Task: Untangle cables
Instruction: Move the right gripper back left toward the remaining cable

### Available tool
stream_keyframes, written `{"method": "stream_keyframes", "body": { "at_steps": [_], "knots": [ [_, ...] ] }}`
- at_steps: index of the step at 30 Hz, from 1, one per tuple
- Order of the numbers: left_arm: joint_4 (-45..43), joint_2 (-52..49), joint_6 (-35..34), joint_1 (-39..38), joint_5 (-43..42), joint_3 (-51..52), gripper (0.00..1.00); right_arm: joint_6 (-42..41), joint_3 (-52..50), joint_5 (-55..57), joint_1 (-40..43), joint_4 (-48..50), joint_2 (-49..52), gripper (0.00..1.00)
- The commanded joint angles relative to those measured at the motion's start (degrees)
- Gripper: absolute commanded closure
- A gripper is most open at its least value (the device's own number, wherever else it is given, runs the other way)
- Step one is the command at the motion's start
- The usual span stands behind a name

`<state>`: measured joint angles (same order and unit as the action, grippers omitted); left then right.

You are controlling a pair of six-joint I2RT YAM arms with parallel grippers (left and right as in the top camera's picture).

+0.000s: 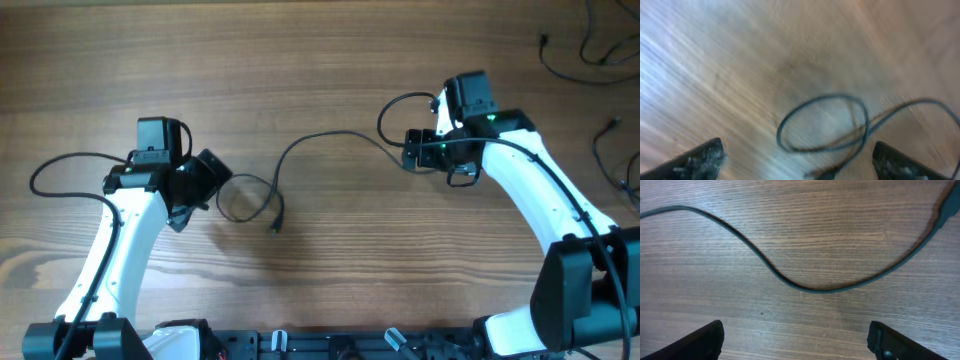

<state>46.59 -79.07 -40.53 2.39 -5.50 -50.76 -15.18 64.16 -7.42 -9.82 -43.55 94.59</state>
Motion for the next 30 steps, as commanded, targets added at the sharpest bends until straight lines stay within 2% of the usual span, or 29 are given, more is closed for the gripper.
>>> {"method": "stream_keyframes", "body": {
  "at_steps": [1, 5, 10, 13, 16, 17, 22, 25, 26, 29, 30],
  "knots": [
    [2.25, -0.57, 2.03, 0.35, -2.25, 0.37, 0.24, -3.48, -0.85, 0.96, 0.13, 0.92, -0.2, 0.05],
    [0.48, -0.66, 2.36, 0.35, -1.97, 4.35, 0.17, -3.45, -0.85, 0.96, 0.13, 1.66, -0.2, 0.05],
    [-6.4, -0.83, -0.26, 0.28, -2.19, 12.04, 0.2, -3.26, -0.85, 0.96, 0.15, 3.06, -0.2, 0.04],
    [-10.71, -0.87, -0.92, 0.28, -2.75, 15.02, 0.39, -3.23, -0.85, 0.96, 0.13, 3.5, -0.2, 0.04],
    [-14.32, -0.87, -3.41, -0.35, -3.02, 17.05, 0.52, -3.23, -0.85, 0.96, 0.13, 3.78, -0.2, 0.04],
    [-16.87, -0.87, -3.74, -1.22, -3.04, 17.99, 0.61, -3.26, -0.85, 0.98, 0.15, 3.85, -0.2, 0.04],
    [-22.6, -0.87, -7.06, -5.64, -2.82, 19.5, 0.68, -7.96, -0.87, 0.96, 0.15, 3.65, -0.2, 0.02],
    [-23.71, -0.87, -10.14, -8.48, -1.29, 19.69, 0.87, -9.9, -0.87, 0.96, 0.15, 3.41, -0.2, 0.03],
    [-23.69, -0.87, -11.32, -9.33, -0.72, 19.69, 0.96, -10.71, -0.87, 0.96, 0.15, 3.23, -0.2, 0.03],
    [-23.67, -0.87, -15.52, -11.28, -0.48, 19.69, 0.96, -11.78, -0.87, 1.79, 0.22, 2.4, -0.2, 0.05],
    [-23.32, -0.87, -18.97, -11.76, -0.9, 19.69, 0.96, -14.08, -0.87, 3.45, 0.39, 1.7, -0.2, 0.05]
  ]
}}
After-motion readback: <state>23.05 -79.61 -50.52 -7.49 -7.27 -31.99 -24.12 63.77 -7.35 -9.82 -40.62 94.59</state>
